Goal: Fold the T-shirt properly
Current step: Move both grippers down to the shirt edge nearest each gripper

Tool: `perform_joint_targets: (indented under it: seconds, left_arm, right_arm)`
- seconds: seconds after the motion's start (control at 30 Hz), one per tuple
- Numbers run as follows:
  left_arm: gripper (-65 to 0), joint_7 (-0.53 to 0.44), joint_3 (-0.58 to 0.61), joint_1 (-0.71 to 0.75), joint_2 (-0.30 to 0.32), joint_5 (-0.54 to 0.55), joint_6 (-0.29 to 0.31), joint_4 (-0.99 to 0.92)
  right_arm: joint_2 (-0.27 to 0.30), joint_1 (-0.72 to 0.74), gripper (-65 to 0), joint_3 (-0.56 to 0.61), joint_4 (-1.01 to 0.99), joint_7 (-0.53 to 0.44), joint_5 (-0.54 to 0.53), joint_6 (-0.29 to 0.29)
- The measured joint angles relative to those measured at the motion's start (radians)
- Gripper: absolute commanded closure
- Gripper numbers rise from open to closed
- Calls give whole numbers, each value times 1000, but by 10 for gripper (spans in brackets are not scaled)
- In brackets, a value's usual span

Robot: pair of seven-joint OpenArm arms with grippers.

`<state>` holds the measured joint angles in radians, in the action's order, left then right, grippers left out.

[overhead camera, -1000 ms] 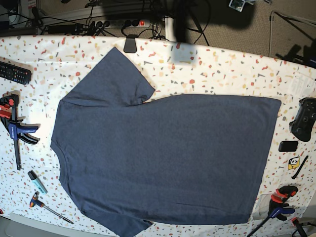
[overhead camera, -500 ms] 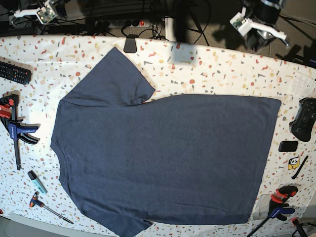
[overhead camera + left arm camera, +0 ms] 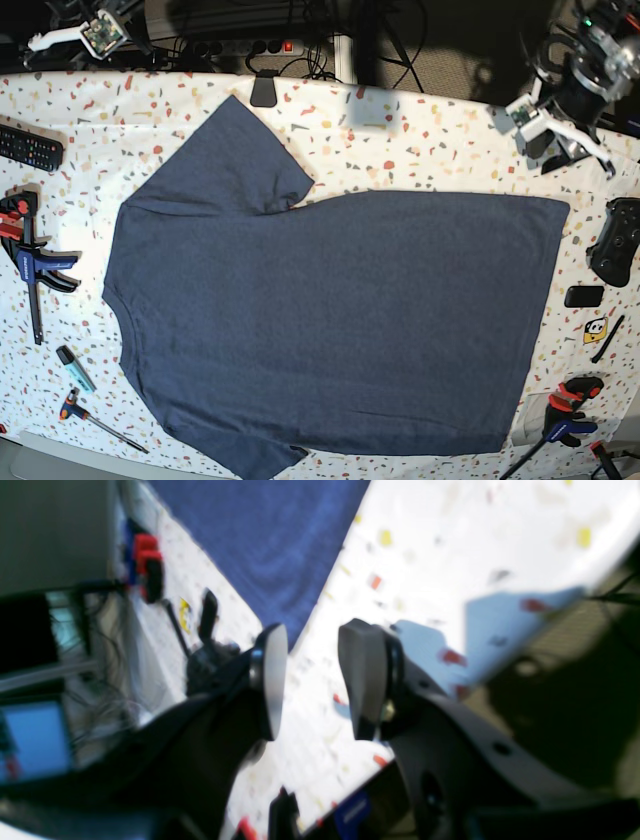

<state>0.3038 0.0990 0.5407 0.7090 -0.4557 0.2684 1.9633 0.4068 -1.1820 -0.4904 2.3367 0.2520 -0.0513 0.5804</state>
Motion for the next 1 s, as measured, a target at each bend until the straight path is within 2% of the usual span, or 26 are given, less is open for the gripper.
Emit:
perform_joint_targets:
  seconds: [0.1, 0.17, 0.3, 0.57, 0.83, 1.0]
  left_arm:
    - [-207, -60, 1, -82, 63, 63, 188, -1]
    - [-206, -79, 3, -136, 91, 64, 258, -8]
    - [-206, -65, 3, -235, 118, 61, 253, -90]
    - [-206, -150, 6, -309, 111, 61, 256, -346]
    - [-206, -173, 6, -314, 107, 61, 252, -365]
    - [-206, -198, 45, -322, 72, 54, 252, -366]
  right_arm:
    - [-2, 21, -291, 0, 0, 2, 0, 0]
    - [-1, 50, -291, 0, 0, 2, 0, 0]
    - [-4, 84, -291, 0, 0, 4, 0, 0]
    - [-3, 102, -291, 0, 0, 5, 0, 0]
    - [-3, 147, -291, 0, 0, 12, -5, 0]
    - [-27, 148, -291, 0, 0, 14, -5, 0]
